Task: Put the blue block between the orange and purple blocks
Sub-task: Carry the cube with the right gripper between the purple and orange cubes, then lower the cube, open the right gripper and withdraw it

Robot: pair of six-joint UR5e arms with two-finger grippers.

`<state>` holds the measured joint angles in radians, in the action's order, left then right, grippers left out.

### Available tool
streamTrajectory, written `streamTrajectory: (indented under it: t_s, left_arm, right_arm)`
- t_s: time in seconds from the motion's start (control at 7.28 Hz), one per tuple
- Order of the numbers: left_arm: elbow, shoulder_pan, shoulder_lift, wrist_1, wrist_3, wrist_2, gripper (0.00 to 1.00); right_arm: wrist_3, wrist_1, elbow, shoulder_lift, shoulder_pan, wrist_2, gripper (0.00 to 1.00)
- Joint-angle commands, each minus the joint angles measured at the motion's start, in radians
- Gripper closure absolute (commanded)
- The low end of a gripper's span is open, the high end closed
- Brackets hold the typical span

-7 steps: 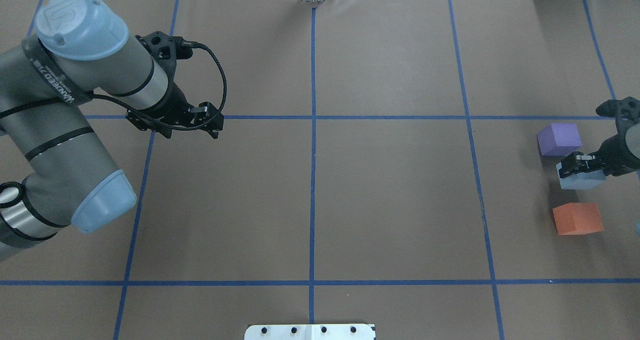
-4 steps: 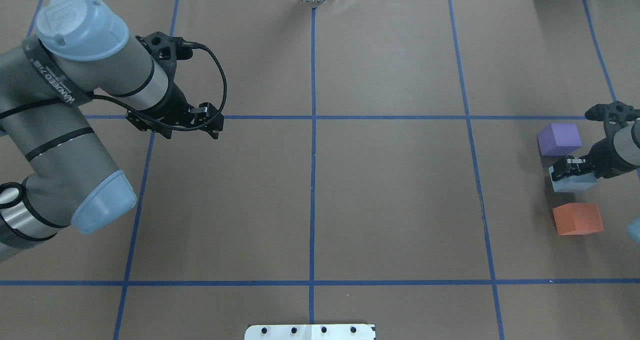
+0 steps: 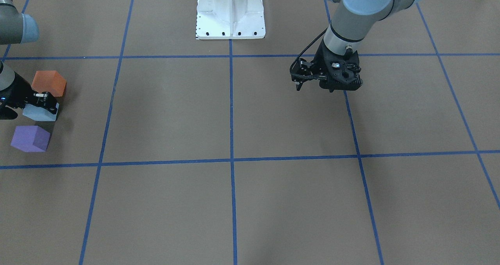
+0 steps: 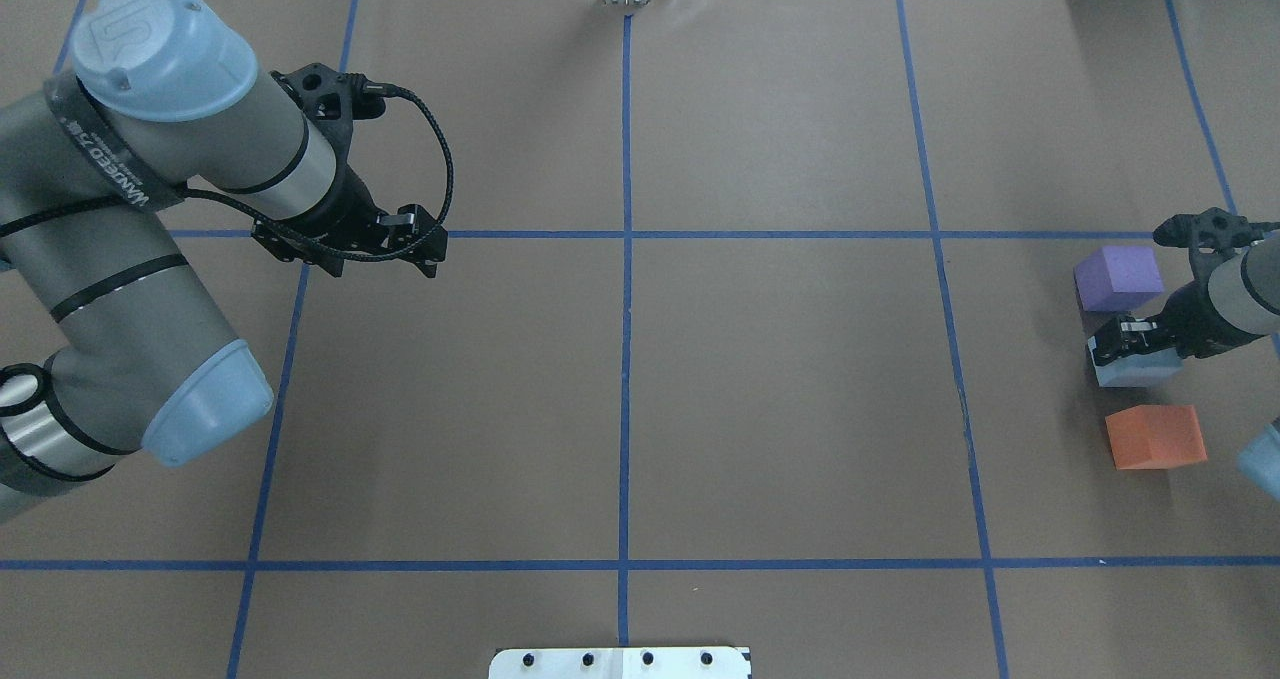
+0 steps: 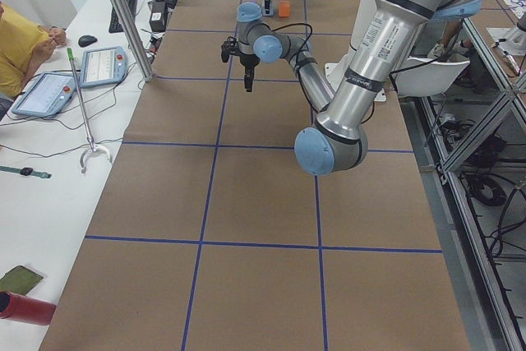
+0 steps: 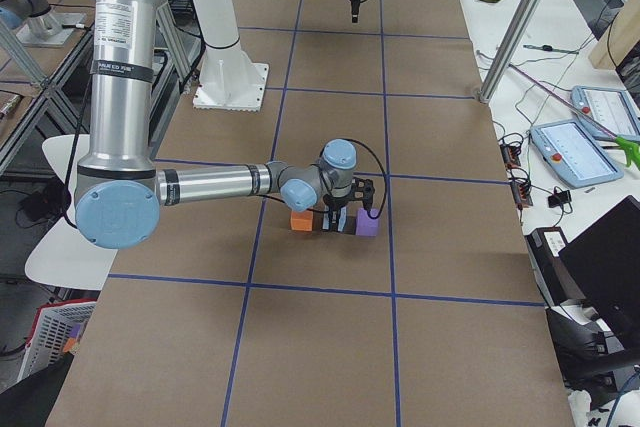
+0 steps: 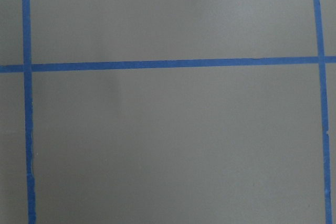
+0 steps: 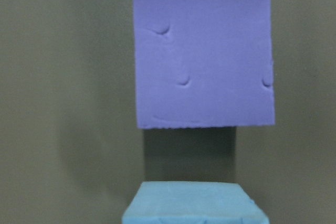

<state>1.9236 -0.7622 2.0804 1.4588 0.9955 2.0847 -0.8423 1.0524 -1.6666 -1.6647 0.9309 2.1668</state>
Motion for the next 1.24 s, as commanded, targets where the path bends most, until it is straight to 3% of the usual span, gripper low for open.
streamTrajectory:
  t_s: [0.0,0.14,0.27,0.69,0.96,1.1]
  left_arm:
    - [0.000,0.000,0.001,0.000,0.000,0.000,0.00]
    - [0.000,0.000,0.001,0.000,0.000,0.000,0.00]
    - [0.000,0.001,0.001,0.000,0.000,0.000,0.00]
    - [0.002,0.001,0.003,0.000,0.012,0.000,0.00]
    - [0.003,0.001,0.007,0.005,0.041,-0.002,0.00]
    - [0.002,0.001,0.006,0.026,0.049,-0.003,0.00]
  right_arm:
    - [0.002,0.000,0.016,0.011,-0.001,-0.001,0.96]
    - [0.005,-0.002,0.024,0.011,-0.001,-0.014,0.60]
    - [0.003,-0.009,0.019,0.010,-0.001,-0.018,0.01]
    - [0.005,-0.101,-0.008,-0.044,0.005,-0.012,0.00]
    - [0.008,-0.111,-0.185,-0.186,0.072,-0.001,0.00]
    - [0.008,-0.112,-0.229,-0.231,0.127,0.014,0.00]
